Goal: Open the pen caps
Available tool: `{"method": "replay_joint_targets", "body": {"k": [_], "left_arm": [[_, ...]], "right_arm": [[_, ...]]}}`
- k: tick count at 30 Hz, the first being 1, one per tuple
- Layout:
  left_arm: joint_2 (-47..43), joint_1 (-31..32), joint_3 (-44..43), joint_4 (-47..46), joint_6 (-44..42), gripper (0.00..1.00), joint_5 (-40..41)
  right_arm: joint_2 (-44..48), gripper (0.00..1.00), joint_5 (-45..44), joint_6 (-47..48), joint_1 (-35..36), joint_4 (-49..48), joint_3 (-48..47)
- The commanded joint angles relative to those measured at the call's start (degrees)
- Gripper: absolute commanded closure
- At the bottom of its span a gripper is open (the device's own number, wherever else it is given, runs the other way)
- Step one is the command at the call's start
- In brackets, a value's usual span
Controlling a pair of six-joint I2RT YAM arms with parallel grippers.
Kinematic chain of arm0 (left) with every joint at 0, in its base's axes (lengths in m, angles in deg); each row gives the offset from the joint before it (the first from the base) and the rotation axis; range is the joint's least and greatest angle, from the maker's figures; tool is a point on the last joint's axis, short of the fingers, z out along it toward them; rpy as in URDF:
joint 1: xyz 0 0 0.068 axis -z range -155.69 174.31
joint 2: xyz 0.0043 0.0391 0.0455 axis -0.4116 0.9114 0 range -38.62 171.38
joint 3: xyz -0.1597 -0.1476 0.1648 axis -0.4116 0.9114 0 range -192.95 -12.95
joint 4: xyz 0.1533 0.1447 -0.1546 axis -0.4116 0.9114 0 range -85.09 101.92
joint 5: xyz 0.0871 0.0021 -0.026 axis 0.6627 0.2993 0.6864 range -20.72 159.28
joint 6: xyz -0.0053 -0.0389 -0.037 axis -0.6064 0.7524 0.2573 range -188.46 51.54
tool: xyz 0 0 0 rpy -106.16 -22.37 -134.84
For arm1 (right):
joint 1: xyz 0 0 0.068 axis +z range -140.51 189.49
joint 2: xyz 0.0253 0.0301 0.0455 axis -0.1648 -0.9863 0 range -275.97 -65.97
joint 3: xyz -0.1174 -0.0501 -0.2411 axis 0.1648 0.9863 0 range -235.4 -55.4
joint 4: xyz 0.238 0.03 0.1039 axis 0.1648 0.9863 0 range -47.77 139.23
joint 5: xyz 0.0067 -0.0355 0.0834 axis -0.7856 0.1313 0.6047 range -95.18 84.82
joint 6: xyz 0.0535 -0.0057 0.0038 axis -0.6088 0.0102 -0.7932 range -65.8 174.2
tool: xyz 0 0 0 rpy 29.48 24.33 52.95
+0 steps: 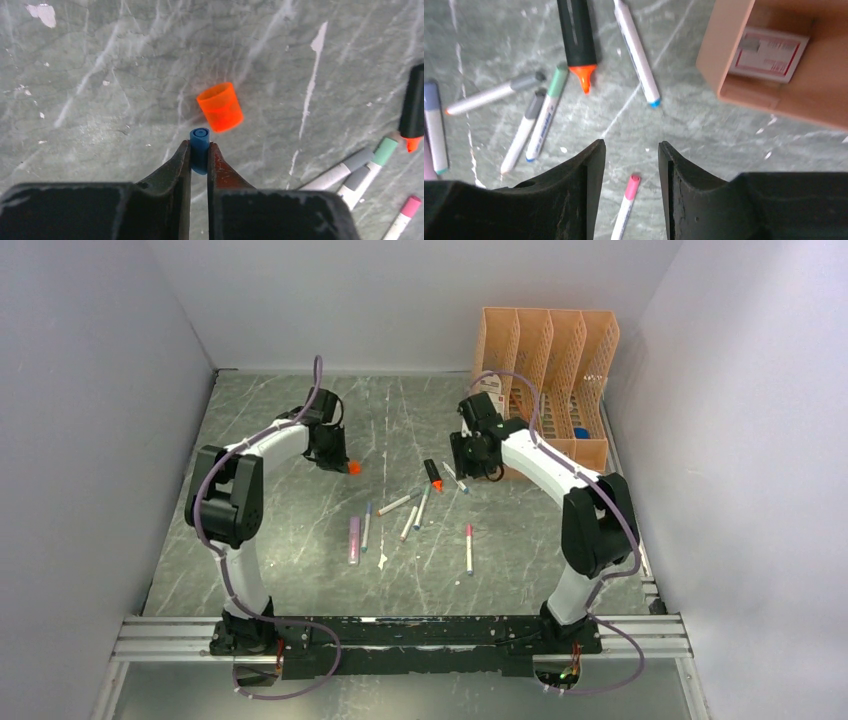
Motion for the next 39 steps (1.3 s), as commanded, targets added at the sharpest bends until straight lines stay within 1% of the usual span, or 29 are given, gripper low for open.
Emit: {"method": "replay_joint_targets", "body": {"k": [1,3,5,8,14,19,20,23,25,27,29,30,31,33,39], "left_arm": [[2.4,-0.4,-3.3,2.1,-1.4,0.80,4.3],[3.3,-0.4,-3.7,2.1,-1.4,0.76,4.2],[3.5,-0.4,-3.6,1.8,-1.2,0.67,3.7],[3.0,-0.4,-2.8,1.3,-1.1,0.59,3.6],[2.0,-0.4,-2.1,1.2,-1.1,0.53,3.0],[-3.3,-0.1,-1.9,3.7,-0.8,0.45,2.3],[-4.8,0.2,-1.8,4.3,-0.6,0.42,2.0],[-9.5,1.5,-1.1,5.8,0.1,0.25,1.1],[-12.3,2.6,-0.5,6.2,0.6,0.19,0.0],[-14.3,4.0,-0.1,6.5,1.2,0.08,-0.6],[-15.9,5.1,0.2,7.0,1.5,0.03,-1.6],[-16.6,5.6,0.3,7.1,1.6,0.00,-2.0],[-17.4,6.1,0.6,7.1,1.7,0.01,-2.6],[-18.9,6.7,1.1,7.1,2.0,0.01,-3.6],[-23.2,7.9,2.5,6.9,2.4,0.01,-5.1]], "right_arm": [[3.9,0.56,1.8,-2.1,-0.1,-1.2,6.5],[5.1,0.56,1.9,-2.4,0.0,-1.3,8.5],[5.9,0.56,1.9,-2.7,0.0,-1.4,10.3],[7.3,0.55,1.7,-3.3,0.0,-1.7,12.8],[9.2,0.55,1.2,-4.8,0.2,-2.0,16.2],[11.5,0.54,-0.3,-6.7,0.9,1.2,16.5],[12.0,0.54,-0.9,-7.1,1.1,2.5,16.3],[13.7,0.52,-2.1,-8.2,1.5,5.9,16.1],[14.6,0.51,-2.4,-9.2,1.6,7.1,17.1],[15.5,0.51,-2.2,-10.4,2.0,7.4,18.5],[16.5,0.51,-2.0,-11.8,2.4,7.3,20.3],[16.9,0.51,-1.8,-12.6,4.1,7.1,20.7],[17.2,0.51,-1.8,-13.4,4.9,6.8,22.9],[17.4,0.51,-1.7,-15.1,6.6,5.9,24.4],[16.0,0.51,-2.6,-19.7,12.3,4.1,26.4]]}}
